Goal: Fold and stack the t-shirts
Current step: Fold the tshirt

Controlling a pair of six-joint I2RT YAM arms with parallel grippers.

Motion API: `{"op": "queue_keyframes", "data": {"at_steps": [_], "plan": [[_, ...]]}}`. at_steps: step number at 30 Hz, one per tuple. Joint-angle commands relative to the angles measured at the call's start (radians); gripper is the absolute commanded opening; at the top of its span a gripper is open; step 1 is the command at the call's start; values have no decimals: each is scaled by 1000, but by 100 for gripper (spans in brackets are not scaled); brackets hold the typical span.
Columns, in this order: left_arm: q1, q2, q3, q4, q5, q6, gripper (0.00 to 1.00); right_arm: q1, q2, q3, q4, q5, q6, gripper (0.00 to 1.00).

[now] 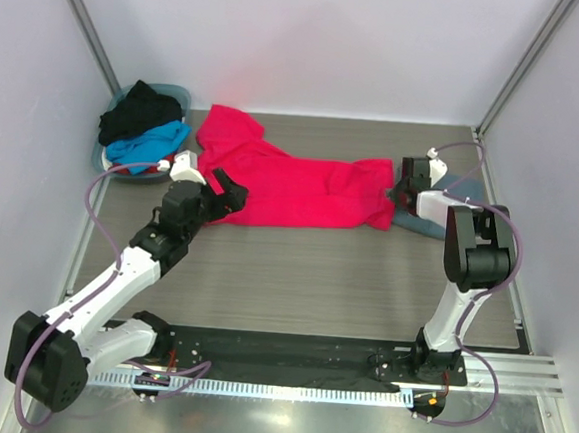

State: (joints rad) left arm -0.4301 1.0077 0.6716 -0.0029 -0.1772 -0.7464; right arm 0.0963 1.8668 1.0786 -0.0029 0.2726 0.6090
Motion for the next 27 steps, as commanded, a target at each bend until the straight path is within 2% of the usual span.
{"op": "queue_keyframes", "data": {"at_steps": [1, 6, 13, 16, 19, 20, 21, 24, 25, 26, 27], "plan": [[-2, -12, 2, 34, 1, 24, 91, -36, 54, 24, 9, -61, 43, 20], [-2, -38, -12, 35, -19, 32, 91, -82, 51, -14, -54, 19, 98, 19], [-2, -3, -3, 38, -11, 33, 91, -161, -130, -135, -62, 187, 147, 20], [-4, 5, -1, 37, -10, 35, 91, -156, -196, -134, -68, 186, 115, 22], [-4, 0, -7, 37, -15, 32, 94, -100, -276, -123, -80, 211, 78, 28], [-2, -1, -10, 37, -21, 25, 98, -96, -294, -118, -88, 224, 74, 31], [-2, -6, -17, 38, -31, 16, 100, -33, -317, -115, -106, 232, 68, 32], [-4, -29, -61, 72, -65, -28, 100, 8, -405, -146, -106, 206, 89, 35], [-2, -35, -82, 76, -94, -60, 100, 14, -428, -167, -95, 139, 125, 40], [-2, -43, -92, 78, -113, -77, 100, 14, -487, -193, -48, 104, 141, 53], [-2, -44, -99, 78, -125, -94, 100, 13, -518, -266, -16, 62, 156, 57]]}}
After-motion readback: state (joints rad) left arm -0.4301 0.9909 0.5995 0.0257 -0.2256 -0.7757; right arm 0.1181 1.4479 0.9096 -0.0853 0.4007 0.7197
